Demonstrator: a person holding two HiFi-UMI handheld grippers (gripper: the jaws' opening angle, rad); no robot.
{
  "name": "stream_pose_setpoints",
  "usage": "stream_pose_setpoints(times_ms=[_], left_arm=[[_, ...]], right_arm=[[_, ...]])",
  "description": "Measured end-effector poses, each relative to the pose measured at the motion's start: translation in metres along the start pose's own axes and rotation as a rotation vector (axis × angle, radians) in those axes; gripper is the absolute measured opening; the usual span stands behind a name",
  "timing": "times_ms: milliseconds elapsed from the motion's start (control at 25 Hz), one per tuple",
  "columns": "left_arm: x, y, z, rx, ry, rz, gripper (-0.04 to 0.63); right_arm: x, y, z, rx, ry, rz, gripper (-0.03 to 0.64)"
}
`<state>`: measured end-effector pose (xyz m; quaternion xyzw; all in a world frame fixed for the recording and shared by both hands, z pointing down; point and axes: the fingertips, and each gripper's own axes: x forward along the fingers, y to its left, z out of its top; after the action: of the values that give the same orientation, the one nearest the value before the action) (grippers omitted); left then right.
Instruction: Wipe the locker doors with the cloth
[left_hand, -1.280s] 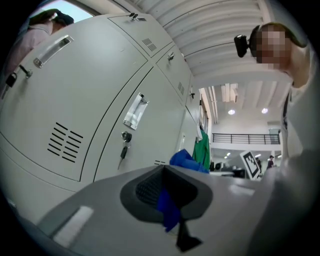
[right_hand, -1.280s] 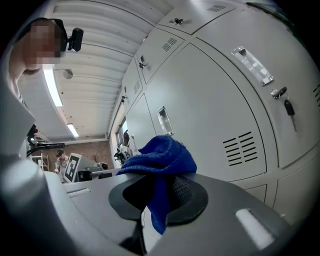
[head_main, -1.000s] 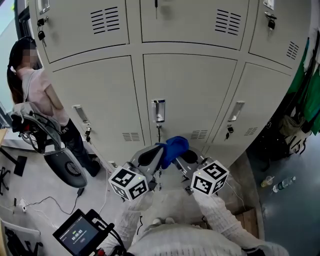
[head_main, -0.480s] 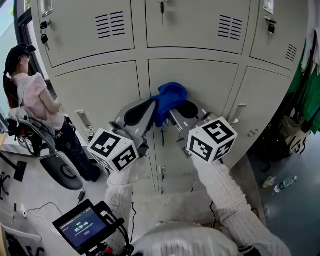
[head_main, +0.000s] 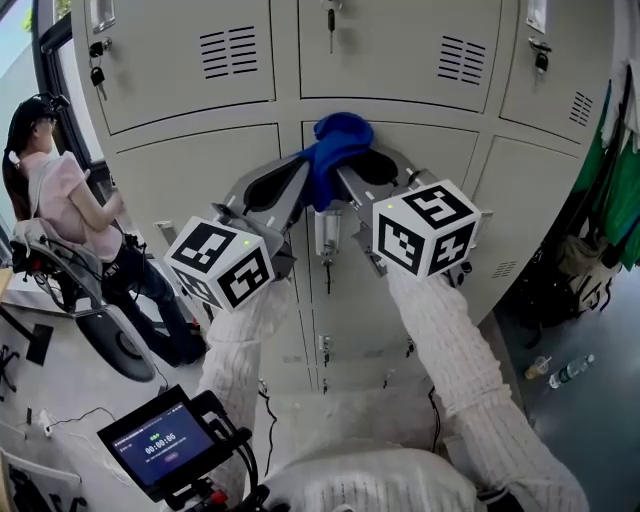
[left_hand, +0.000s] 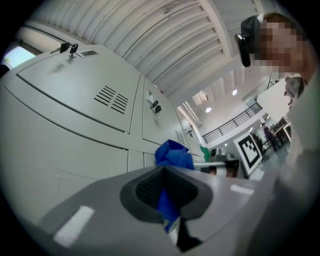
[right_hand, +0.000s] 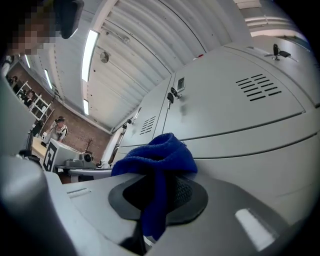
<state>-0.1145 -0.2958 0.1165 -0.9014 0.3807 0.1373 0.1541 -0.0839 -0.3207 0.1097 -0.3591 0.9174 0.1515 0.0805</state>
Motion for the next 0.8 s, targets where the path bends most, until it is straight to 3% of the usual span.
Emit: stream_pose_setpoints(times_ms=[320, 480, 800], left_arm=[[-0.003, 0.007, -0.008, -0.013, 0.017, 0.017, 0.006], [-0.006, 0.001, -0.018, -0.069, 0.020, -0.008, 0.006], [-0.017, -0.007, -0.070, -0.156, 0.094, -0.009, 0.007]], right_arm=[[-0.001, 0.001, -0.004, -0.037, 0.002, -0.001, 0.051], [-0.005, 0.003, -0.017, -0.055, 0.011, -0.008, 0.051], [-0.018, 0.009, -0.064, 0.023, 0.047, -0.010, 0.049]])
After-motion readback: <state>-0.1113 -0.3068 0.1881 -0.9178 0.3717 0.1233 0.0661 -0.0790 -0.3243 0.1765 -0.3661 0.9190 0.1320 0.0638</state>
